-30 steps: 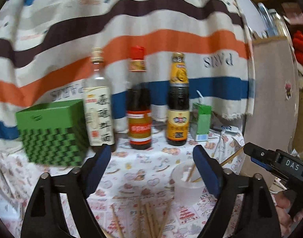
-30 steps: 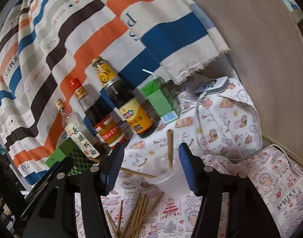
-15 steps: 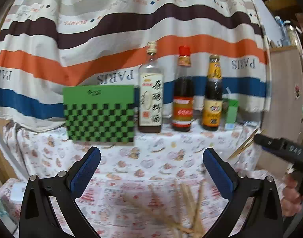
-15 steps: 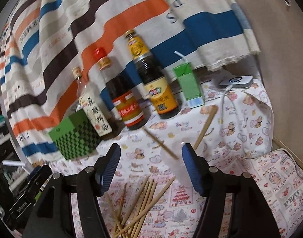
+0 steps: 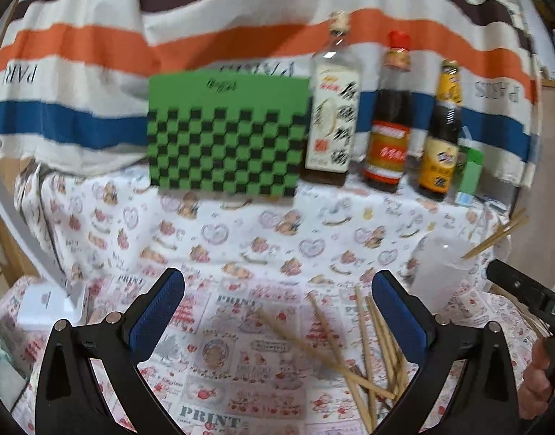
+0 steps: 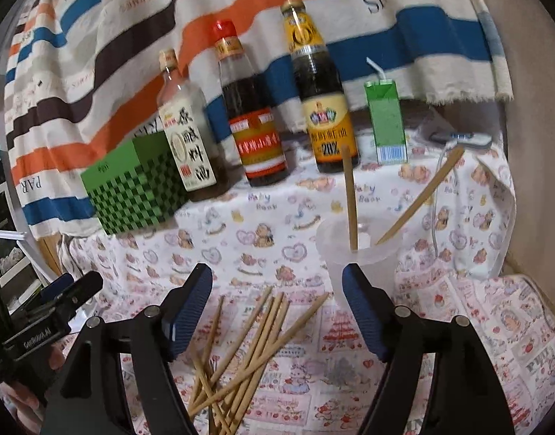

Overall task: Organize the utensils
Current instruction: 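Withdraw both open tools from the cup back toward the chopstick pile, then lower the right tool onto the pile and grasp another chopstick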

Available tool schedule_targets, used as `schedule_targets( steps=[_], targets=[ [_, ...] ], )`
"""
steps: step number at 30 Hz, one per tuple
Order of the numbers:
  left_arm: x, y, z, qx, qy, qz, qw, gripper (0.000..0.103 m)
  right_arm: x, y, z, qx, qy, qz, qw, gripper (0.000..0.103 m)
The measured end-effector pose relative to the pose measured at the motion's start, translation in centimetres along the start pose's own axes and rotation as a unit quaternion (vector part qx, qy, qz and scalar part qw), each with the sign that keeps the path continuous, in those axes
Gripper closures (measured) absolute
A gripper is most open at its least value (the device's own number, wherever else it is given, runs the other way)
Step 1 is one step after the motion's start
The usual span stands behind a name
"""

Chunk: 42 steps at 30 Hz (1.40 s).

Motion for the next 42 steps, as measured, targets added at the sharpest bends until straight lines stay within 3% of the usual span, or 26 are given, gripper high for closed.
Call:
schedule_targets(
  steps=[5,10,13,17,23,26,29,31,39,42],
  targets=[
    [2.1,-0.9,-0.9,-0.015,0.02,-0.052,0.9983,0.001,1.9,-0.8,0.6,0.011,-0.017,-0.051,0.998,0.027],
    [2.7,-1.0,-1.1,0.001,0.052,-0.047,0.9976,0.0,3.5,-2.3,-0.9,-0.03,-0.016,-0.089,0.995,0.027],
    [2.9,-1.0,-1.5,0.001,0.073,-0.042,0.9964,0.0,5.6,-4.1,-1.7,-0.036,0.006,-0.152,0.988,0.027],
    [2.7,-0.8,-1.9,-0.013,0.058,-0.046,0.9972,0.0,7.4,-6.3,-2.4,-0.042,0.016,-0.21,0.977,0.027],
    [2.3,-0.5,-2.3,-0.045,0.024,-0.063,0.9967,0.0,7.9,-7.9,-3.3,-0.046,0.029,-0.231,0.971,0.03],
    [2.0,-0.3,-2.6,-0.061,0.012,-0.064,0.9961,0.0,8.1,-8.3,-3.9,-0.063,0.026,-0.237,0.969,0.041],
    [1.9,-0.3,-2.6,-0.063,0.017,-0.061,0.996,0.0,8.4,-8.5,-3.5,-0.041,0.039,-0.248,0.967,0.049],
    [2.0,-0.3,-2.6,-0.063,0.018,-0.062,0.9959,0.0,8.5,-8.6,-3.3,-0.033,0.036,-0.252,0.967,0.063],
    [2.3,-0.6,-2.5,-0.056,0.023,-0.065,0.996,0.0,8.4,-8.2,-2.5,-0.024,0.023,-0.239,0.97,0.095],
    [2.2,-0.6,-2.3,-0.051,0.026,-0.062,0.9964,0.001,7.8,-7.4,-2.5,-0.025,0.028,-0.221,0.974,0.096]
  ],
)
Point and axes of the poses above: each gripper's, at about its wrist camera, not at the fingertips, and x roughly the way its jaws point, z to its right, y to its top, the point moved 2 cm from there along x, roughly the way its jaws point, and after that the axes turned 4 degrees about y, right-handed, at the moved point
